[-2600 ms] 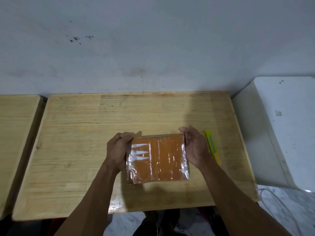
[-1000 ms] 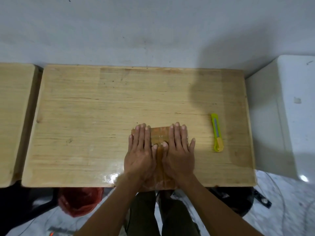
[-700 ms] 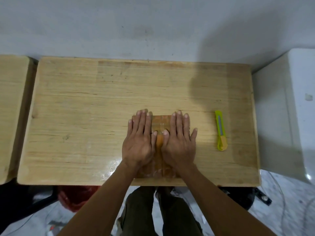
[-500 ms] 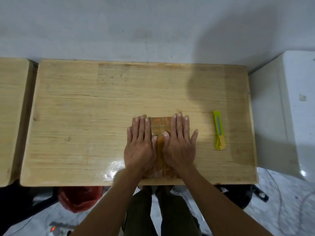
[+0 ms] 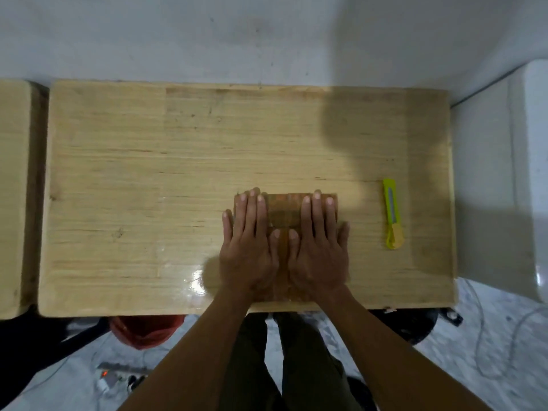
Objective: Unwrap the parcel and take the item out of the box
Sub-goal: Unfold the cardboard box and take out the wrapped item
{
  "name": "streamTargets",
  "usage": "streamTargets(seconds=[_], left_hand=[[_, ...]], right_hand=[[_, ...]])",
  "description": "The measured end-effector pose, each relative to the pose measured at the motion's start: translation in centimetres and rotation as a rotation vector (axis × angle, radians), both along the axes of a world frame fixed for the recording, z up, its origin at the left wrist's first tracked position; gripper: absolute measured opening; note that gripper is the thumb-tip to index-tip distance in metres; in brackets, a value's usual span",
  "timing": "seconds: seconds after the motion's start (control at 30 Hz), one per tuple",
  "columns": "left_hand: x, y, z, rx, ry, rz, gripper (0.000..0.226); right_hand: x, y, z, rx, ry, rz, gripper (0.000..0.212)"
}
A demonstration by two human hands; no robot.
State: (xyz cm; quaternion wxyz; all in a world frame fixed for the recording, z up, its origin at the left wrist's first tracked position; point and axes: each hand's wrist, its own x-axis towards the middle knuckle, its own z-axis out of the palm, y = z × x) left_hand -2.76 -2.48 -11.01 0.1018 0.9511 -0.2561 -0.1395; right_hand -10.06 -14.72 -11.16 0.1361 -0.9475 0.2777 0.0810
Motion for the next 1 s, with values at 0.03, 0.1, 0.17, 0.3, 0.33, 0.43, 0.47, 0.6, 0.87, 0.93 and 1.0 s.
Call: streamTargets(seconds=[0.03,0.1,0.17,0.3,0.33,0.43,0.47,0.6,0.87,0.93,1.0], left_hand=[[-0.1,0.1,0.0,-0.001,0.002,-0.003,0.067],[0.2,-0.2,0.0,-0.004,0.020,-0.005,0.067],[0.0,-0.1,0.1,-0.006,0.028,0.010,0.064],[-1.7,1.7,0.6,-0.062,0.080,0.194,0.058],[-2.2,2.1,0.6,-0.068,0.089,0.203,0.057],[-2.9,2.3,0.5,-0.142,0.143,0.203,0.057],[-2.8,2.2,0.5,-0.181,0.158,0.209,0.057],[-3.0,2.2,1.2,-0.340,0.215,0.249,0.057],[-3.6,2.4,3.4,-0.537,0.269,0.286,0.059],[-4.0,2.4,5.2,-0.533,0.236,0.270,0.057],[-4.7,2.5,7.0,-0.535,0.219,0.264,0.057]], right_hand=[[-0.1,0.0,0.0,-0.007,-0.006,-0.002,0.066],[0.1,0.0,0.1,-0.014,-0.012,0.000,0.065],[0.1,0.0,0.1,-0.009,-0.012,-0.003,0.064],[-1.2,0.5,0.9,0.000,-0.027,-0.146,0.062],[-1.7,0.8,1.0,0.008,-0.035,-0.193,0.062],[-2.6,1.4,1.0,0.044,-0.103,-0.253,0.061],[-2.6,1.4,1.0,0.060,-0.124,-0.253,0.061],[-2.8,0.9,1.2,0.188,-0.177,-0.257,0.061],[-3.6,-0.1,2.9,0.435,-0.324,-0.413,0.077],[-4.4,-0.6,3.5,0.448,-0.357,-0.419,0.080],[-5.4,-0.6,5.0,0.502,-0.374,-0.440,0.084]])
